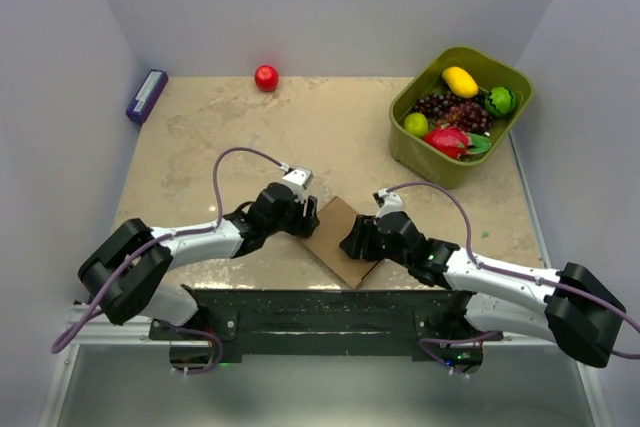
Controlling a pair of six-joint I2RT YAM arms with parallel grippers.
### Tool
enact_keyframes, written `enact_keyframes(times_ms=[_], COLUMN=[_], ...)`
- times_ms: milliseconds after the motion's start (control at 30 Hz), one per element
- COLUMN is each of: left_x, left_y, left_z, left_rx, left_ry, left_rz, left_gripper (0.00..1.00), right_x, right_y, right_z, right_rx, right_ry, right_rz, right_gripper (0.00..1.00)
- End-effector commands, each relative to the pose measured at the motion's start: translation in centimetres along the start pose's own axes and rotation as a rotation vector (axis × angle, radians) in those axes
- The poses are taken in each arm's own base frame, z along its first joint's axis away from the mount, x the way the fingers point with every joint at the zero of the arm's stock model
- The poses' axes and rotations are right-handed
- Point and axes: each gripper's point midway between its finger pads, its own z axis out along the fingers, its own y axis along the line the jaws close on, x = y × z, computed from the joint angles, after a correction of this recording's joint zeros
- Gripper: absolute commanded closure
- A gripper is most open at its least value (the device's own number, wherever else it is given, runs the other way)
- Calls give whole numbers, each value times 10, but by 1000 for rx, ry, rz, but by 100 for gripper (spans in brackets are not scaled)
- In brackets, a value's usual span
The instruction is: Fold the paper box
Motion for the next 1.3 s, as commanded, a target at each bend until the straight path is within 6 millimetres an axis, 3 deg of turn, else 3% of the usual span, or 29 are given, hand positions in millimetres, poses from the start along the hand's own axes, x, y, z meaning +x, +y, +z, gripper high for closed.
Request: enact_keyframes(times_ms=[0, 233, 400, 567, 667, 733, 800, 867, 967, 1000, 1100, 1267], left_x=[-8, 9, 9, 22, 28, 28, 21, 12, -5, -14, -34, -54], left_y=[3, 8, 9, 14, 17, 17, 15, 13, 7, 5, -3, -13], left_z=[10, 16, 17, 22, 23, 23, 20, 18, 10, 5, -6, -18], left_rx=[-22, -28, -27, -49, -57, -57, -52, -51, -39, -33, -4, 48], left_ry=[-6, 36, 33, 71, 84, 84, 66, 42, 3, -19, -73, -114], left_rz=[13, 26, 32, 35, 32, 30, 28, 24, 18, 11, -8, -42], left_gripper=[36, 47, 48, 49, 49, 49, 49, 48, 42, 36, 25, 14], right_x=[4, 4, 5, 6, 4, 0, -3, -20, -43, -46, -47, -30], right_y=[-8, -8, -9, -10, -8, -5, -2, 8, 4, -2, -19, -59], right_z=[3, 5, 6, 8, 8, 6, 0, -8, -27, -35, -46, -46], right_rx=[36, 39, 43, 54, 52, 58, 61, 49, 131, 173, 244, 311], right_ry=[3, 6, 12, 17, 15, 18, 28, -11, -66, -58, -48, 3], right_rz=[3, -2, -4, -7, -13, -22, -26, -33, -35, -37, -5, 137], right_gripper=[40, 40, 40, 39, 35, 27, 22, 19, 7, 2, 1, 1])
